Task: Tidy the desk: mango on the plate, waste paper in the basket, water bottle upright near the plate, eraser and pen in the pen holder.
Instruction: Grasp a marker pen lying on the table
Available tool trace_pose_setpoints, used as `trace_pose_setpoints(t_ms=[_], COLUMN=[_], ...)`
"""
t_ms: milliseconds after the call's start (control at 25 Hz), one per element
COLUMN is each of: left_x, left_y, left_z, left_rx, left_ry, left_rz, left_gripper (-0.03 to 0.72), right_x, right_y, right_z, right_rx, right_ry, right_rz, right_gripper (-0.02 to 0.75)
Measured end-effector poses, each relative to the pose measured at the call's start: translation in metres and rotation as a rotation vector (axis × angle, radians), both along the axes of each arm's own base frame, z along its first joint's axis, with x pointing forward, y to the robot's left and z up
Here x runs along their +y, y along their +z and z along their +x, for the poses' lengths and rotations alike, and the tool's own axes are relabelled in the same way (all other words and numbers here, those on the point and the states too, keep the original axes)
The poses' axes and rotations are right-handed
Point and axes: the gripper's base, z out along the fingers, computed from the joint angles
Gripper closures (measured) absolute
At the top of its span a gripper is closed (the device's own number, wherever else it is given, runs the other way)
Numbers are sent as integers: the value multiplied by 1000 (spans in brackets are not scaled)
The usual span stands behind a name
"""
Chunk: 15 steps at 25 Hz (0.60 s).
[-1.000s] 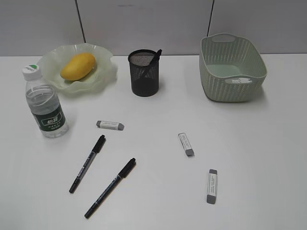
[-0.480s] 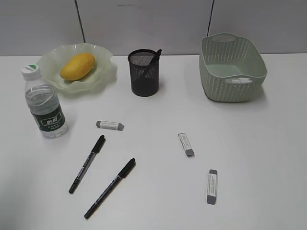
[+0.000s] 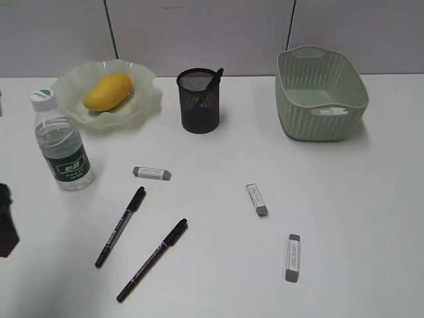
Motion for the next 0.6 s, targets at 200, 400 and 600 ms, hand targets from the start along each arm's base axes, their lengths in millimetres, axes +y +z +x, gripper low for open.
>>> trace_pose_setpoints(t_ms=[200,400,600], left_x=[-43,-83,-108], left_y=[-11,-28,-42], left_z=[27,67,104], left_rx=[38,73,57], left_ry=[-89,-146,-166], left_rz=[8,40,58], left_gripper=[139,139,148], right_x=[0,0,0], right_y=[0,0,0], right_z=[0,0,0], right_rx=[0,0,0], right_ry=[0,0,0], right_rz=[0,0,0], right_gripper=[344,344,344])
